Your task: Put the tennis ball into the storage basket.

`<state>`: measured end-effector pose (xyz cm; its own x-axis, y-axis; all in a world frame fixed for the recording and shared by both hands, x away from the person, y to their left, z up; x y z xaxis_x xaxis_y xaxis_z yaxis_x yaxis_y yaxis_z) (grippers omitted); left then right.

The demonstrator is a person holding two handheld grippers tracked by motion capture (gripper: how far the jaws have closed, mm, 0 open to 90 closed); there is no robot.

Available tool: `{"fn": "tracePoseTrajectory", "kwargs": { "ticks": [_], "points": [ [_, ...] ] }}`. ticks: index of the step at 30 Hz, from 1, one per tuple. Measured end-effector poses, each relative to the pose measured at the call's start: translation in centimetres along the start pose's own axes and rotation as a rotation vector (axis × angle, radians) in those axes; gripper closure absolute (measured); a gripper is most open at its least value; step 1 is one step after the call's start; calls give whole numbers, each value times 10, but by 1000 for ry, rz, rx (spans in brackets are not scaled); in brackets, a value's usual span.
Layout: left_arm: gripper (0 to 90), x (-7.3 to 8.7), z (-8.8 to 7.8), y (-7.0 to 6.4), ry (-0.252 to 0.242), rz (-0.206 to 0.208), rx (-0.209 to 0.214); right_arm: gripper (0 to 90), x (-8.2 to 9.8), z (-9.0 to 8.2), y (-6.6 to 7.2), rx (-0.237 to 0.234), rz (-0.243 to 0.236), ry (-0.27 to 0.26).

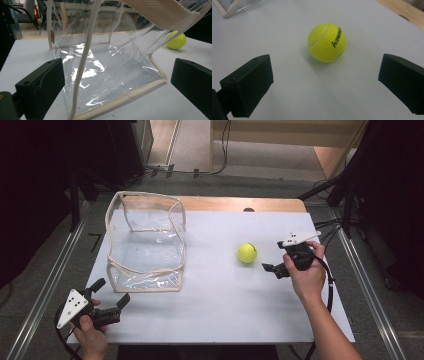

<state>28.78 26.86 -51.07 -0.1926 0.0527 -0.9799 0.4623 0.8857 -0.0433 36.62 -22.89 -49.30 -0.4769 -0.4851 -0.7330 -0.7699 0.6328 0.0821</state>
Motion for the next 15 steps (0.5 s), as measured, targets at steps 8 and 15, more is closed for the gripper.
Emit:
{"fn": "tracePoseTrajectory", "kwargs": {
  "ticks": [8, 15],
  "points": [
    [0, 0, -1, 0, -4, -4, 0, 0, 2, 12, -4, -33, -2, 68],
    [0, 0, -1, 0, -3, -2, -1, 0, -4, 17, -7, -44, -9, 102]
  ]
}}
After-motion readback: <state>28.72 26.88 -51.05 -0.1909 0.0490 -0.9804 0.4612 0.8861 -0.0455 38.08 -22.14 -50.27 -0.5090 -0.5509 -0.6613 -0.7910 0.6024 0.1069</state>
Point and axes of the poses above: each handheld gripper's, and its own axes: z roughly forward along the jaws, x roughly out of its underside, y roughly to its left, the point moved 8 cm from there along z, roughly forward along the jaws, and after that the axes turned 6 degrees about -x, right-handed, at the moved point
